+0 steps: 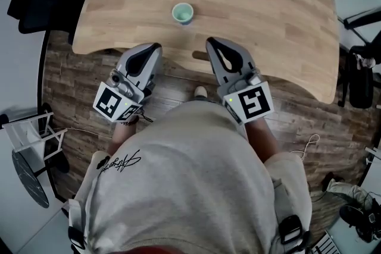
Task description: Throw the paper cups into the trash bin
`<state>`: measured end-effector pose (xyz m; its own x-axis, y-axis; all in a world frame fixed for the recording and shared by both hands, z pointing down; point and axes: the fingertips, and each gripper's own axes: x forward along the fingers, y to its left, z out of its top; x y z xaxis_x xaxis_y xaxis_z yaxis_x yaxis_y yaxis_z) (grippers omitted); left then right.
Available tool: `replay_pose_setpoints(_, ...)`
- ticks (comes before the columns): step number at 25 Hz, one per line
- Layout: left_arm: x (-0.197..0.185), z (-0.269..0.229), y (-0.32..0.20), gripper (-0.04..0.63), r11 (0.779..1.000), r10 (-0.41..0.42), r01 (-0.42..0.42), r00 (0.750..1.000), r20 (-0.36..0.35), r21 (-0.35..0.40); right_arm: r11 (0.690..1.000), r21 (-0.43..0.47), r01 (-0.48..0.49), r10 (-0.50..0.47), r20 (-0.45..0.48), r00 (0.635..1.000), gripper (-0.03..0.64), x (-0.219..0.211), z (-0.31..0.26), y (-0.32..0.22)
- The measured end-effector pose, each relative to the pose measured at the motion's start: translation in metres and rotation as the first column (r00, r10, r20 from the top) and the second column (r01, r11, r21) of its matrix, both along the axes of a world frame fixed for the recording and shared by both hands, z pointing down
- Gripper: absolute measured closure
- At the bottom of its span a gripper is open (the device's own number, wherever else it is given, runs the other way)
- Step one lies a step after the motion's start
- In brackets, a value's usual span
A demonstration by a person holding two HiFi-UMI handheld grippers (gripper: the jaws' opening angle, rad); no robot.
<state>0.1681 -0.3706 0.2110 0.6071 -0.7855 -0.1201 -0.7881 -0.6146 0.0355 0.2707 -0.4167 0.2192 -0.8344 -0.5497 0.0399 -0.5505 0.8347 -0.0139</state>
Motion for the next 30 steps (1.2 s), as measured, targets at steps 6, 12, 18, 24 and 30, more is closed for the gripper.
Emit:
replay_pose_setpoints(6,-0.01,0.002,-0.022,0.592,0.999,-0.041,0.041,0.999,0.007,0.004,0.999,-0.023,0.036,-0.035,0.05,0.998,0.606,-0.007,0.002,-0.026)
replay_pose_setpoints(12,-0.019,0.006,-0.026,0.592,0.999,-0.053,0.053,0.999,0.007,-0.006,0.997,-0.05,0.051,-0.049,0.03,0.998,0.606,-0.018,0.014,-0.034)
replay_pose_setpoints(18,-0.033,0.013,-0.026,0.592,0.998,-0.061,0.061,0.998,-0.005,-0.027,0.998,-0.059,0.038,-0.039,-0.006,0.999,0.606,-0.026,0.03,-0.035)
replay_pose_setpoints(24,-0.04,0.022,-0.025,0.592,0.996,-0.08,0.079,0.997,-0.015,-0.052,0.995,-0.088,0.052,-0.059,-0.08,0.995,0.604,-0.033,0.061,-0.032)
replay_pose_setpoints(30,-0.045,0.035,-0.023,0.592,0.991,-0.105,0.103,0.994,-0.02,-0.083,0.992,-0.123,0.04,-0.053,-0.105,0.993,0.57,-0.035,0.085,-0.037)
